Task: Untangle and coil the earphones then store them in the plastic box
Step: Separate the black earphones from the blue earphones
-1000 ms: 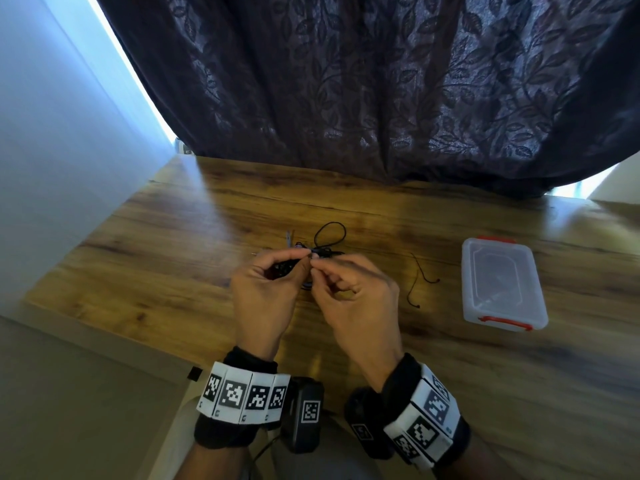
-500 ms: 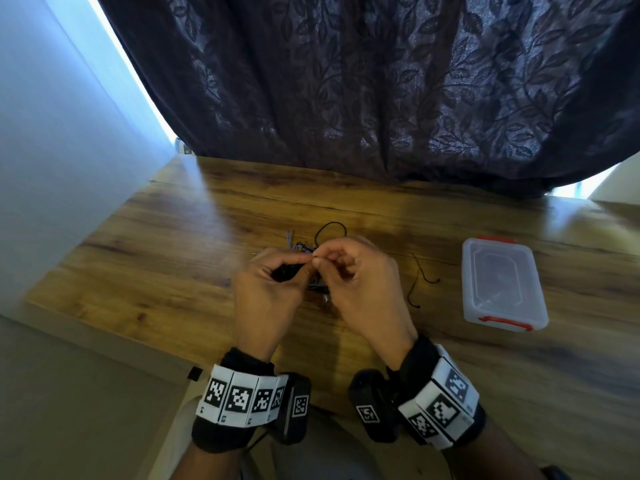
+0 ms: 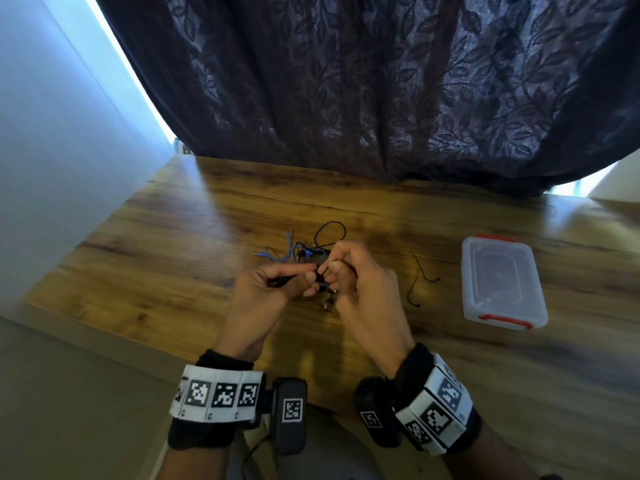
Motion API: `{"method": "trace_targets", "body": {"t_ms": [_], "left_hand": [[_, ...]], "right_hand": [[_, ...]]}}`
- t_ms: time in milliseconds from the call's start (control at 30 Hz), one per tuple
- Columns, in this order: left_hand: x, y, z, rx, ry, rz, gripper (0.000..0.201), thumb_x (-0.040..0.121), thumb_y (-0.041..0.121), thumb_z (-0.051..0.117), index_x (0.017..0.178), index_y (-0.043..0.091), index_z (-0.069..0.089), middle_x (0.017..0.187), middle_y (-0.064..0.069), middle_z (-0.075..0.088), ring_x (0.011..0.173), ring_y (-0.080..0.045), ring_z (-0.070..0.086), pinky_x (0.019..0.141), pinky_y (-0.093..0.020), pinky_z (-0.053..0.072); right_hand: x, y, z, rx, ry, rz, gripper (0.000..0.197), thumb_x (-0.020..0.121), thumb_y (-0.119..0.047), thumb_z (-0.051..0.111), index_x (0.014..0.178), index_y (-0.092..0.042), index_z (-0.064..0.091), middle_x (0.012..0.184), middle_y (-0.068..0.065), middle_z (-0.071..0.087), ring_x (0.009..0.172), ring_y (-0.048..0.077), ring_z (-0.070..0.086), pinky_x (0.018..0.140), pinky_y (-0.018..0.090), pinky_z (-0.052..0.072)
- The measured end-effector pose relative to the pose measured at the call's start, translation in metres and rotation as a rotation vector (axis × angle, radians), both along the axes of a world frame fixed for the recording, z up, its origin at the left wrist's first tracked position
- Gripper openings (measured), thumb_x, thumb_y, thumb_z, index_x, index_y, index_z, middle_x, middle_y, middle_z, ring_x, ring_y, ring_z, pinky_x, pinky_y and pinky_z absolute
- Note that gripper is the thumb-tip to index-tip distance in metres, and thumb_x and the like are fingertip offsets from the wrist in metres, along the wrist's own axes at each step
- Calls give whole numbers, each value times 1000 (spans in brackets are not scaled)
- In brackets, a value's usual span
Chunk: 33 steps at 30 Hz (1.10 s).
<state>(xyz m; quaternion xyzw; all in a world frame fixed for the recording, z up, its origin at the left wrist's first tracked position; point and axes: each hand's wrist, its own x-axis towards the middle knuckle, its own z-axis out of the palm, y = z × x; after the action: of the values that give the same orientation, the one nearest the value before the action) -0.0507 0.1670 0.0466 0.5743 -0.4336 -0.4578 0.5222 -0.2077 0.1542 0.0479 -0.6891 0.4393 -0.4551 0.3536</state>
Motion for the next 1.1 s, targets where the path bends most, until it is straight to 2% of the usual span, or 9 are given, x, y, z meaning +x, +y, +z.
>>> {"method": "trace_targets", "body": {"t_ms": [100,300,433,500,700,800,933,1033,1100], "left_hand": [[0,1,-1,-15,34,-4,27,72,13,78,98,7,77,93,-8,79,81,-18,74,80,-27,60],[-6,3,-4,-90,-182,12,21,78,15,83,98,15,79,98,1,78,95,-16,74,88,-42,59],[-8,2,-5,-70,-157,5,15,80,7,80,94,14,79,97,-2,78,95,-20,74,90,-47,58],[-7,2,-7,-44,-138,8,14,82,3,77,91,13,78,97,-6,77,96,-22,73,91,-49,57],[-9,8,-10,-47,-160,3,19,80,-6,72,81,12,77,89,-5,75,89,-22,71,82,-37,57],[-7,6,-17,-28,-208,26,22,78,-5,72,79,16,78,87,-2,76,87,-21,71,82,-39,57],[1,3,-32,21,-279,38,14,80,6,74,82,20,77,89,-1,75,89,-16,71,82,-39,58],[13,-2,-47,105,-294,66,16,83,4,74,87,19,75,93,3,76,91,-13,71,82,-31,57],[23,-7,-54,177,-330,85,17,83,4,74,88,20,73,94,2,75,90,-16,71,81,-33,58]], "right_hand": [[1,1,-2,18,6,-9,17,101,1,47,105,-15,53,92,-2,70,85,6,69,72,31,60],[3,5,-1,-14,7,-47,14,101,0,47,102,-12,52,91,0,69,84,4,67,72,27,57],[7,6,-3,-28,-3,-74,17,97,3,50,96,-13,53,83,2,63,74,13,61,60,31,51],[10,6,-5,-29,-12,-77,18,95,4,52,94,-14,54,81,1,61,71,14,58,58,27,46],[14,8,-11,-8,-39,-79,25,84,12,50,89,-12,54,80,1,58,75,18,57,65,42,51],[17,10,-14,17,-61,-92,27,82,13,49,87,-13,53,78,1,57,74,18,56,64,42,51],[15,6,-12,135,31,5,17,94,3,55,94,-13,60,86,2,65,80,16,63,72,42,56],[2,-12,-5,325,207,92,12,99,-12,58,108,-18,64,100,-8,67,92,4,64,81,28,57],[-9,-30,-4,368,292,89,13,100,-15,58,111,-19,63,104,-13,63,93,-1,59,75,17,50]]}}
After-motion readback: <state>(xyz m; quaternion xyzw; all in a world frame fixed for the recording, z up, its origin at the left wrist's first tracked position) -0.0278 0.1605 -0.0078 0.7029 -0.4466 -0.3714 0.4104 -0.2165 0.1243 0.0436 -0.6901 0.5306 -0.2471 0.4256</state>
